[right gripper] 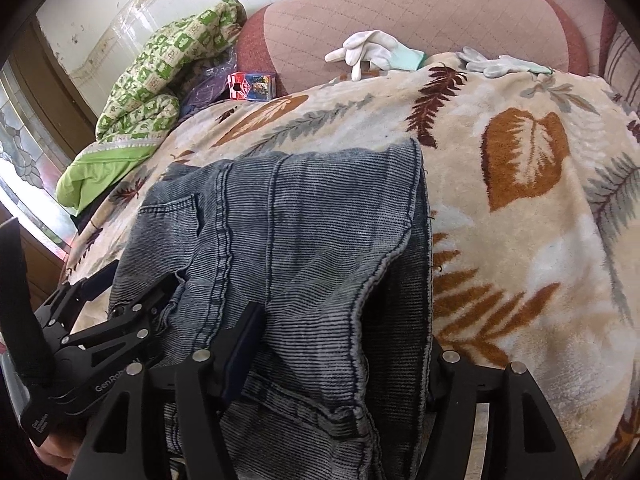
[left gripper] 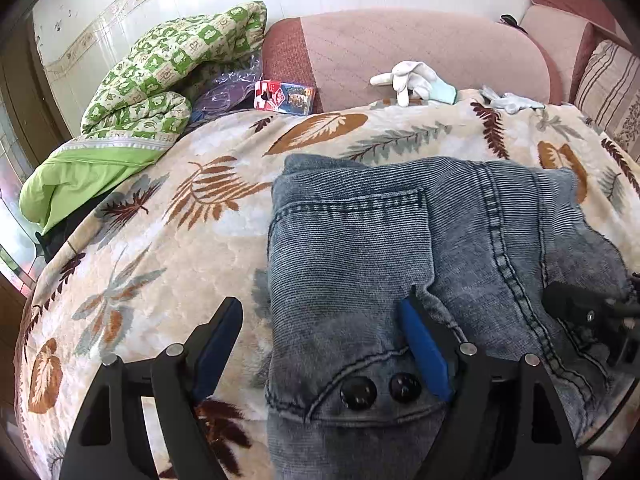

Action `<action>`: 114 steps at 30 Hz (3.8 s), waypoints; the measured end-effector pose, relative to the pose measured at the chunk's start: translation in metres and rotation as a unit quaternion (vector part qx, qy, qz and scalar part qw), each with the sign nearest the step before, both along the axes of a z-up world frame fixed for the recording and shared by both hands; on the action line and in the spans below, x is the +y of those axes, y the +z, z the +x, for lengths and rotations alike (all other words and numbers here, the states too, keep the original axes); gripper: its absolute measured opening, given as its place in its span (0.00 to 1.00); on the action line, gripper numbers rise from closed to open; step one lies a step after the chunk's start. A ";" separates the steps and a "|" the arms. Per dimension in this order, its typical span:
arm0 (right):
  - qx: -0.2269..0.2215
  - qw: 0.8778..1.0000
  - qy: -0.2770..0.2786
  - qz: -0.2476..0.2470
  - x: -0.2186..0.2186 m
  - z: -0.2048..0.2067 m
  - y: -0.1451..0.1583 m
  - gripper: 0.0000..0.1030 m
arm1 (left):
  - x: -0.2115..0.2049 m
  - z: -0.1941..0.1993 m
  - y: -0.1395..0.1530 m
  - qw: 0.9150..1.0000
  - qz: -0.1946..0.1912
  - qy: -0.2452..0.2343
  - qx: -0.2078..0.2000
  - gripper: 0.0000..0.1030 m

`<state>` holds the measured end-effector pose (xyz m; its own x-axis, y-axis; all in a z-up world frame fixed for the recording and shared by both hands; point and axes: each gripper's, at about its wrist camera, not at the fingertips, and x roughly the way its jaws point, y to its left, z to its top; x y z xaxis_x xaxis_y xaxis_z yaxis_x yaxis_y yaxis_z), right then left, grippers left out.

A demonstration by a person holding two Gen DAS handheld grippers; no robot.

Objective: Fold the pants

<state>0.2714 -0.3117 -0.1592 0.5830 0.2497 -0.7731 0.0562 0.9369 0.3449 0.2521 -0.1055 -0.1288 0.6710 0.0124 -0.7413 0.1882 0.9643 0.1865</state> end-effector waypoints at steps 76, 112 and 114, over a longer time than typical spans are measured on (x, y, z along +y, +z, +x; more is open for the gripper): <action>-0.212 0.972 0.008 -0.097 0.040 -0.126 0.095 0.66 | 0.052 -0.118 0.107 0.982 -0.037 0.060 -0.173 0.98; -0.228 0.967 0.030 -0.108 0.068 -0.131 0.105 0.66 | 0.074 -0.141 0.129 0.976 -0.075 0.070 -0.191 0.98; -0.230 0.966 0.031 -0.109 0.070 -0.131 0.106 0.66 | 0.076 -0.142 0.130 0.976 -0.077 0.071 -0.191 0.98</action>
<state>0.1400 -0.2416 -0.0534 0.8668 0.1557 -0.4736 -0.1153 0.9868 0.1135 0.1097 -0.0294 0.0010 0.8987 0.0348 -0.4373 -0.0054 0.9977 0.0682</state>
